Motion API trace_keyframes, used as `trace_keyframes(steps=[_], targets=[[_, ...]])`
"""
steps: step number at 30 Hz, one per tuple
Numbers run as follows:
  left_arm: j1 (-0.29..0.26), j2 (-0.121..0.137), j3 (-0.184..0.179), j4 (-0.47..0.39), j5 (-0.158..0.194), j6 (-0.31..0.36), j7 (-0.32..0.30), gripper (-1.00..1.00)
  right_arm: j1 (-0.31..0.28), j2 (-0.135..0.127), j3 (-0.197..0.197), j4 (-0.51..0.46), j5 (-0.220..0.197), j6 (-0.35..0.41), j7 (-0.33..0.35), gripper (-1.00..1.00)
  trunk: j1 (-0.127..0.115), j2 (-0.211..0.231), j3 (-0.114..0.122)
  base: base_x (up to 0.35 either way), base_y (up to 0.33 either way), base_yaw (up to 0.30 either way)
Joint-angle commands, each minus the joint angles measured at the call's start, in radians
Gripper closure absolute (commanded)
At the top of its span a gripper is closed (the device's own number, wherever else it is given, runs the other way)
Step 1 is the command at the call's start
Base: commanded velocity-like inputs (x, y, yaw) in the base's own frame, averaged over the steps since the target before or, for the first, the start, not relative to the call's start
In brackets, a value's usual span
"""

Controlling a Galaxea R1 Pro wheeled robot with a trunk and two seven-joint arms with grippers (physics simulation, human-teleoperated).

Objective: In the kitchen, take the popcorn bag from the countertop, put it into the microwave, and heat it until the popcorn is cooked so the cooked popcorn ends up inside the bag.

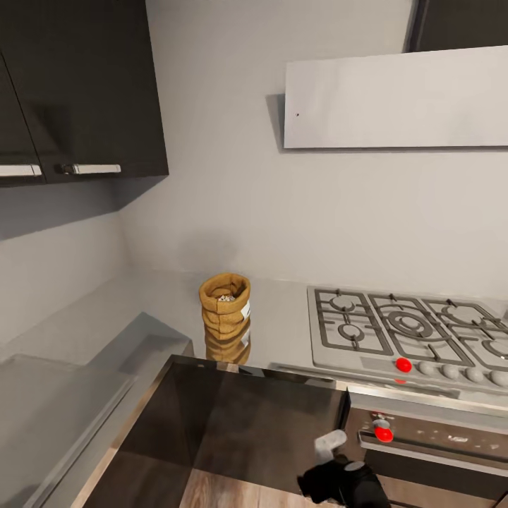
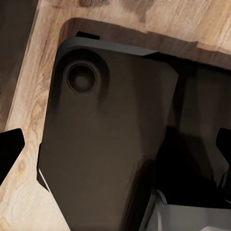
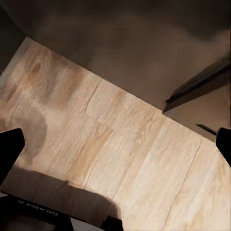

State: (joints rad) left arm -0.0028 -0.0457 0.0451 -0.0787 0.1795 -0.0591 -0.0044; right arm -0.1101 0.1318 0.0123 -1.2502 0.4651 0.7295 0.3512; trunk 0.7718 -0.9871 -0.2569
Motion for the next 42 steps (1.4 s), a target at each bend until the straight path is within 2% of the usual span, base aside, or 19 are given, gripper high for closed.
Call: trace_keyframes(steps=[1, 3, 5, 7, 9, 10, 15, 18, 20, 21, 22, 26, 29, 30, 32, 34, 42], targets=[[0.000, 0.000, 0.004, -0.001, 0.005, -0.002, 0.000, -1.00, 0.000, 0.001, 0.001, -0.045, 0.011, 0.029, 0.022, -1.00, 0.000, -0.001, -0.001, 0.000, 0.000, 0.000], [0.000, 0.000, 0.004, -0.001, 0.005, -0.002, 0.000, -1.00, 0.001, 0.002, 0.002, -0.098, 0.011, 0.065, 0.032, -1.00, 0.000, -0.001, -0.001, 0.000, 0.000, 0.000], [0.000, 0.001, 0.004, -0.001, 0.005, -0.002, 0.000, -1.00, -0.009, 0.004, 0.004, -0.131, 0.011, 0.139, 0.042, -1.00, 0.000, -0.001, -0.001, 0.000, 0.000, 0.000], [0.000, 0.001, 0.004, -0.001, 0.005, -0.002, 0.000, -1.00, -0.060, 0.017, 0.004, -0.146, 0.011, 0.213, 0.055, -1.00, 0.000, -0.001, -0.001, 0.000, 0.000, 0.000], [0.000, 0.000, 0.004, -0.001, 0.005, -0.002, 0.000, -1.00, -0.134, 0.043, 0.005, -0.151, 0.012, 0.283, 0.060, -1.00, 0.000, -0.001, -0.001, 0.000, 0.000, 0.000], [0.000, 0.000, 0.004, -0.001, 0.005, -0.002, 0.000, -1.00, -0.184, 0.043, 0.005, -0.152, 0.012, 0.318, 0.062, -1.00, 0.000, -0.001, -0.001, 0.000, 0.000, 0.000], [0.000, 0.000, 0.003, -0.001, 0.003, -0.002, 0.000, -1.00, -0.427, 0.043, 0.055, -0.143, 0.011, 0.318, 0.062, -1.00, 0.000, -0.001, -0.001, 0.000, 0.000, 0.000], [0.000, 0.000, 0.003, -0.001, 0.003, -0.002, -0.001, -1.00, -0.558, 0.043, 0.064, -0.140, 0.008, 0.318, 0.062, -1.00, 0.000, -0.001, -0.001, 0.000, 0.000, 0.000], [0.000, 0.000, 0.003, -0.001, 0.003, -0.002, -0.002, -1.00, -0.683, 0.043, 0.067, -0.120, 0.004, 0.318, 0.061, -1.00, 0.000, -0.001, -0.001, 0.000, 0.000, 0.000], [0.000, 0.000, 0.003, -0.001, 0.003, -0.002, -0.002, -1.00, -0.812, 0.043, 0.067, -0.041, 0.003, 0.318, 0.061, -1.00, 0.000, -0.001, -0.001, 0.000, 0.000, 0.000], [0.000, 0.000, 0.003, -0.001, 0.003, -0.002, -0.002, -1.00, -0.985, 0.043, 0.067, 0.131, 0.005, 0.318, 0.060, -1.00, 0.000, -0.001, -0.001, 0.000, 0.000, 0.000], [0.000, 0.001, 0.003, -0.001, 0.003, -0.002, -0.001, -1.00, -1.164, 0.043, 0.061, 0.332, 0.007, 0.318, 0.058, -1.00, 0.000, -0.001, -0.001, 0.000, 0.000, 0.000], [0.000, 0.001, 0.003, -0.001, 0.003, -0.002, -0.002, -1.00, -1.220, 0.043, 0.057, 0.375, 0.007, 0.318, 0.057, -1.00, 0.000, -0.001, -0.001, 0.000, 0.000, 0.000], [0.000, 0.001, 0.003, -0.001, 0.003, -0.002, -0.002, -1.00, -1.238, 0.043, 0.031, 0.386, 0.008, 0.318, 0.052, -1.00, 0.000, -0.001, -0.001, 0.000, 0.000, 0.000], [0.000, 0.001, 0.003, -0.001, 0.003, -0.002, -0.001, -1.00, -1.242, 0.043, 0.005, 0.389, 0.010, 0.318, 0.045, -1.00, 0.000, -0.001, -0.001, 0.000, 0.000, 0.000], [0.000, 0.001, 0.003, -0.001, 0.003, -0.002, -0.001, -1.00, -1.242, 0.043, -0.002, 0.389, 0.010, 0.318, 0.042, -1.00, 0.000, -0.001, -0.001, 0.000, 0.000, 0.000], [0.000, 0.001, 0.004, -0.001, 0.004, -0.002, 0.000, -1.00, -1.240, 0.043, -0.005, 0.403, 0.012, 0.318, 0.014, -1.00, 0.000, -0.001, -0.001, 0.000, 0.000, 0.000]])
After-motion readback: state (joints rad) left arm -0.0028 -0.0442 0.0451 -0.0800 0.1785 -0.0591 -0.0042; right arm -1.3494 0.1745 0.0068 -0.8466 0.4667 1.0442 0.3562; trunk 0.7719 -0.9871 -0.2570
